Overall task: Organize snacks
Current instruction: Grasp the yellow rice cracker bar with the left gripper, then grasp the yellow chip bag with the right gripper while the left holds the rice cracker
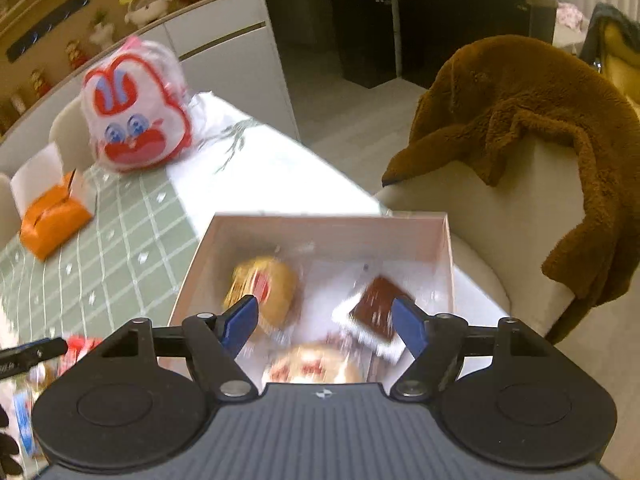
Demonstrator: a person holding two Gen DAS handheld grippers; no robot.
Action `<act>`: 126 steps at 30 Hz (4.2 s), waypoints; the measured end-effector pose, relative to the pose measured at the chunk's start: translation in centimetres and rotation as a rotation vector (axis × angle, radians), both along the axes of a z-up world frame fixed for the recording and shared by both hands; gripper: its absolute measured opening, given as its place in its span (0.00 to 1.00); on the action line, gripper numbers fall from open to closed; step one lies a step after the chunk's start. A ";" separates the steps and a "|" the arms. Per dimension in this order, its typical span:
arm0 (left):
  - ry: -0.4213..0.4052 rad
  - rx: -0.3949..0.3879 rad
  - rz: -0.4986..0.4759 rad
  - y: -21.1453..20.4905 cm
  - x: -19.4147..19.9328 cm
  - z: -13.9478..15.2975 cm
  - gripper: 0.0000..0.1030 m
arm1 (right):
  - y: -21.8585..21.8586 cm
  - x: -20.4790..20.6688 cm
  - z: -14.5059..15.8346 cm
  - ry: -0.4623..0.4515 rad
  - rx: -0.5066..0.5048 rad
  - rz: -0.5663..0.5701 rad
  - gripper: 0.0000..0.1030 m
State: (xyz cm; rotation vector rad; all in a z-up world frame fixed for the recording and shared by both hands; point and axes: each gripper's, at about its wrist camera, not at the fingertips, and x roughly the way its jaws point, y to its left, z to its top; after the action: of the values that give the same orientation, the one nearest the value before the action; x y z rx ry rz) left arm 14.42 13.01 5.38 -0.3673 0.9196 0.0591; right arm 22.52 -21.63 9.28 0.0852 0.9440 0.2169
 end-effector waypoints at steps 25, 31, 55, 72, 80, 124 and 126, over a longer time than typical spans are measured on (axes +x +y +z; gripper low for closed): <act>-0.039 -0.161 -0.249 -3.1 -10.0 -0.5 0.41 | 9.4 -13.2 -3.1 0.171 0.097 0.166 0.74; -0.019 -0.147 -0.120 0.0 -12.5 1.1 0.41 | 12.0 -14.1 -3.9 0.226 0.135 0.235 0.75; 0.097 -0.031 -0.245 -6.2 -16.4 -1.8 0.43 | 4.7 -19.6 -5.2 0.179 0.054 0.097 0.59; 0.090 -0.011 -0.186 -2.8 -18.0 -1.6 0.43 | 11.5 -19.6 -3.0 0.091 -0.083 0.239 0.78; 0.099 -0.037 -0.146 -1.2 -18.7 -1.7 0.43 | 16.2 -18.8 -3.5 0.066 -0.107 0.288 0.78; 0.032 0.074 -0.344 -10.1 -15.8 -2.5 0.46 | 3.1 -25.2 -6.1 0.096 -0.080 0.040 0.89; 0.027 0.059 -0.339 -9.9 -15.9 -2.5 0.45 | 3.1 -25.3 -6.2 0.094 -0.084 0.038 0.91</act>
State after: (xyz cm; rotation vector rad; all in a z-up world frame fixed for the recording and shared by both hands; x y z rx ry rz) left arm -1.45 3.13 2.84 -0.1525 0.9935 -0.2195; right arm -2.77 -18.50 3.12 0.0004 1.0475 0.2093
